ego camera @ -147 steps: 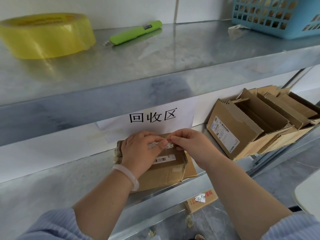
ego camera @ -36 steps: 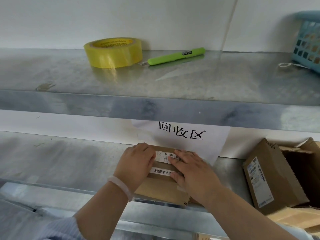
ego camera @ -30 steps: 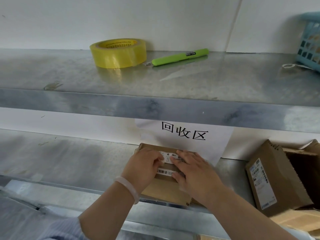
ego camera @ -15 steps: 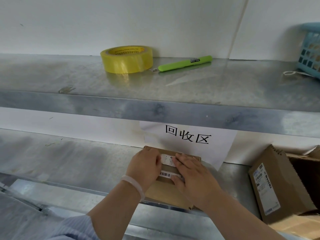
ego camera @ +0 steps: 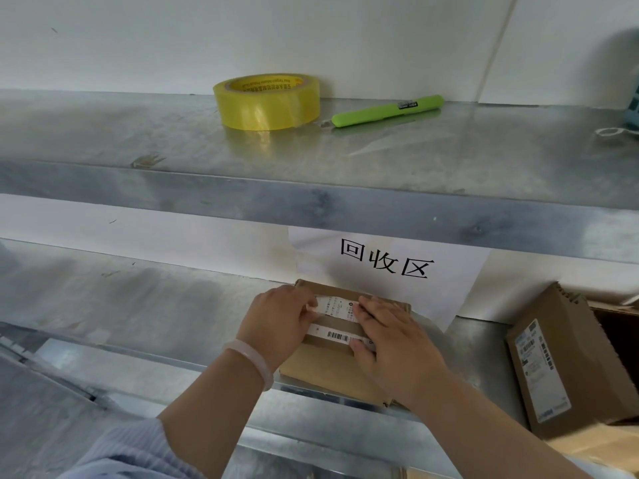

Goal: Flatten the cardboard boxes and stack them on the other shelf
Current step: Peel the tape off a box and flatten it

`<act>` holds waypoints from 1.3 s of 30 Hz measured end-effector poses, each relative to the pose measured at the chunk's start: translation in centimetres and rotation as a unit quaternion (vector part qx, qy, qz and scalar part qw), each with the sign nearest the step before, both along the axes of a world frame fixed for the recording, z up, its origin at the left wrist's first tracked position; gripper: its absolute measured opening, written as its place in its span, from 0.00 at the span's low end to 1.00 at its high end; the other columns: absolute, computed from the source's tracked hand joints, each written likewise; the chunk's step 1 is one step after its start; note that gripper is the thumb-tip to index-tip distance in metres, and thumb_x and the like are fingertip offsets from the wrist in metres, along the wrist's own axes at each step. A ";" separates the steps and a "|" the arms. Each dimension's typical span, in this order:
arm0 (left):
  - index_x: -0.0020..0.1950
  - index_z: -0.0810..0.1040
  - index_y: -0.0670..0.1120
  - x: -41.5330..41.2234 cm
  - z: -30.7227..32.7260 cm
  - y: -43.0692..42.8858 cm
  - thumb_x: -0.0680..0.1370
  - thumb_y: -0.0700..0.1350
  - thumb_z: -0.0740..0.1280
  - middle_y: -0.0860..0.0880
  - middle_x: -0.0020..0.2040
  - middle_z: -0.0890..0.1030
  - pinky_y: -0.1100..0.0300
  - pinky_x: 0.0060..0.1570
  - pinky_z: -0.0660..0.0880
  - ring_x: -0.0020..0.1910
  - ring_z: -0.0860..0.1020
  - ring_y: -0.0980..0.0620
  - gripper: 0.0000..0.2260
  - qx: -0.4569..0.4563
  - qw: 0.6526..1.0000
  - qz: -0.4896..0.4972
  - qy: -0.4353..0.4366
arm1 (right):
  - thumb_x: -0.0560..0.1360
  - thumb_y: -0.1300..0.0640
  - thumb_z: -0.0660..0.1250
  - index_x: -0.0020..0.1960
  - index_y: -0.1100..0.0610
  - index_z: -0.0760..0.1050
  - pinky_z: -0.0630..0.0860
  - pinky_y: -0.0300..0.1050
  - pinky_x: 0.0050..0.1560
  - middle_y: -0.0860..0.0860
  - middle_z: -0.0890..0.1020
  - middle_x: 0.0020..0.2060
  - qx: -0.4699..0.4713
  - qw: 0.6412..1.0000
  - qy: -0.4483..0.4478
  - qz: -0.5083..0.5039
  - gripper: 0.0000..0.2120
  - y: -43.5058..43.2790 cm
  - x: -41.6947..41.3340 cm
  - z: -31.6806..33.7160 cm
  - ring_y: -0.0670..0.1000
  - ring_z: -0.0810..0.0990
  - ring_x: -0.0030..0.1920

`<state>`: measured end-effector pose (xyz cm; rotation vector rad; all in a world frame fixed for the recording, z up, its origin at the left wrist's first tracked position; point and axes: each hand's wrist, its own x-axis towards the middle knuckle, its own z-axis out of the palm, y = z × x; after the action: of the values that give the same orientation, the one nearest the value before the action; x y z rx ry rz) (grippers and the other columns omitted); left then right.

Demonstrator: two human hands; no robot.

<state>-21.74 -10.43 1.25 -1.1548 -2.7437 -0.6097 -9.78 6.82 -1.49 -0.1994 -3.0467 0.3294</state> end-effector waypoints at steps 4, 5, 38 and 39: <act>0.56 0.79 0.52 -0.1 -0.3 0.7 0.75 0.52 0.69 0.54 0.46 0.74 0.59 0.51 0.74 0.45 0.74 0.54 0.11 0.008 0.995 0.062 -0.072 | 0.77 0.41 0.53 0.77 0.49 0.57 0.44 0.41 0.75 0.45 0.59 0.76 -0.011 1.000 -0.004 -0.017 0.30 -0.2 -0.2 0.5 0.45 0.55 0.75; 0.54 0.80 0.52 -0.1 -0.2 0.8 0.75 0.52 0.69 0.54 0.46 0.75 0.59 0.51 0.74 0.45 0.74 0.53 0.09 0.000 0.995 0.069 -0.076 | 0.75 0.41 0.53 0.77 0.48 0.57 0.48 0.42 0.75 0.45 0.61 0.75 -0.019 1.000 -0.003 -0.025 0.31 -0.5 -0.4 0.8 0.46 0.57 0.74; 0.48 0.81 0.54 -2.3 -0.6 -1.1 0.76 0.51 0.68 0.56 0.46 0.78 0.70 0.39 0.68 0.41 0.75 0.58 0.04 0.025 0.988 0.129 -0.076 | 0.75 0.36 0.48 0.71 0.50 0.71 0.67 0.58 0.69 0.55 0.75 0.65 0.083 0.995 -0.008 -0.057 0.31 -2.4 -0.4 1.1 0.57 0.72 0.66; 0.46 0.80 0.54 -2.3 -0.6 -1.1 0.77 0.50 0.67 0.56 0.44 0.78 0.70 0.38 0.68 0.40 0.75 0.58 0.03 0.028 0.989 0.130 -0.065 | 0.75 0.36 0.48 0.71 0.50 0.71 0.67 0.58 0.69 0.55 0.75 0.65 0.081 0.995 -0.004 -0.057 0.31 -2.5 -0.4 1.1 0.57 0.72 0.66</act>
<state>-24.08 -11.53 0.62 -0.7523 -2.8963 -0.7443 -10.16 4.36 -0.43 -0.3627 -3.0339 0.0722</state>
